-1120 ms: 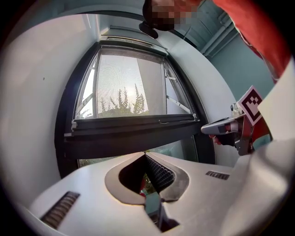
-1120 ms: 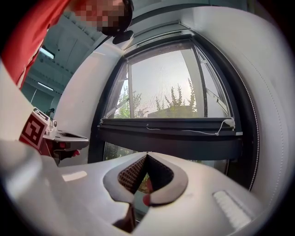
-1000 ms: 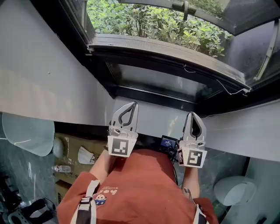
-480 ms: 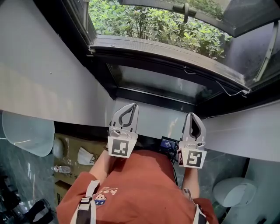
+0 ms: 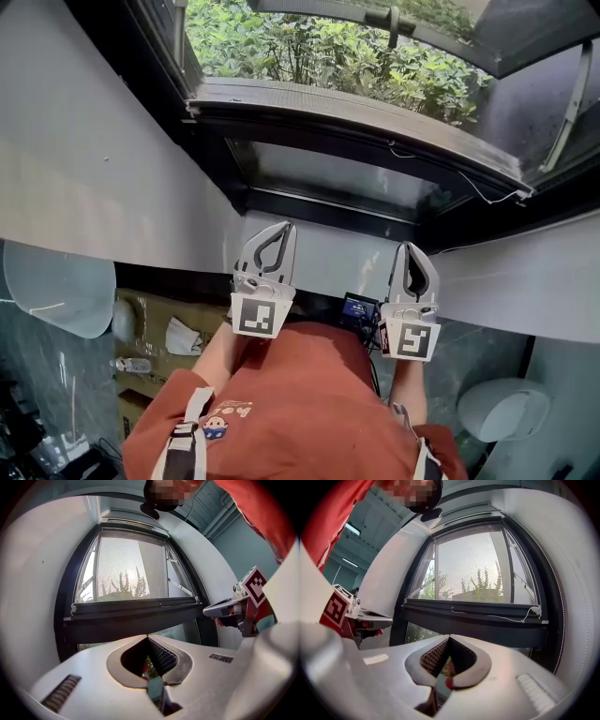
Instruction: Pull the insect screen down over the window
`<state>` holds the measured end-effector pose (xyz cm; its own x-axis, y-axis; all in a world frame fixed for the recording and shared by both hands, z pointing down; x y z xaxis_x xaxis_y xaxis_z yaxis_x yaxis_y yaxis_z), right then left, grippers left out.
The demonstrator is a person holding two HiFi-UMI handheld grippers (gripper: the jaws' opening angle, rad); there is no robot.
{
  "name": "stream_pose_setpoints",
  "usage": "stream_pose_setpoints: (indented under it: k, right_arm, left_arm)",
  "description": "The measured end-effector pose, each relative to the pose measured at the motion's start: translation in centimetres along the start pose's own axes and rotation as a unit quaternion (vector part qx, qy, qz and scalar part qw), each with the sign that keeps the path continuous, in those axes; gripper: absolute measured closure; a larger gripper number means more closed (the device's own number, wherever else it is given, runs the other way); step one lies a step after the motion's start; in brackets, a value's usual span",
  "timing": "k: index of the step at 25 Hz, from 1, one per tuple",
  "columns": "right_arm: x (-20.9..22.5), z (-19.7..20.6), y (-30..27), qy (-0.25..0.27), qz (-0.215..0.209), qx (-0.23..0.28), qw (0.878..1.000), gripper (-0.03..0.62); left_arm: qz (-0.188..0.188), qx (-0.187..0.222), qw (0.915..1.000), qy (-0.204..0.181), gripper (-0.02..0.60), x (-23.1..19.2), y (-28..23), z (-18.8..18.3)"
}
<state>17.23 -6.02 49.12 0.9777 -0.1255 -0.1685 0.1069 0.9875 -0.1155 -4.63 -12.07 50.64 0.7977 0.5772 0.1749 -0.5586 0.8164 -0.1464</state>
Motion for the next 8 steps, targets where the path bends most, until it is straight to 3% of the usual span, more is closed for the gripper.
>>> stream_pose_setpoints:
  k: [8]
  right_arm:
    - [0.01,0.08,0.22,0.001,0.001,-0.002,1.000,0.585]
  left_arm:
    - [0.004,-0.005,1.0000,0.000,0.577,0.27,0.14,0.11]
Point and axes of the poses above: the fingertips, and each gripper's own axes: y backward along the fingers, x to its right, z out of its underside, the point moved 4 cm from there along y, backward along the fingers, and after that the axes turned 9 degrees about -x, right-handed, at the moved point
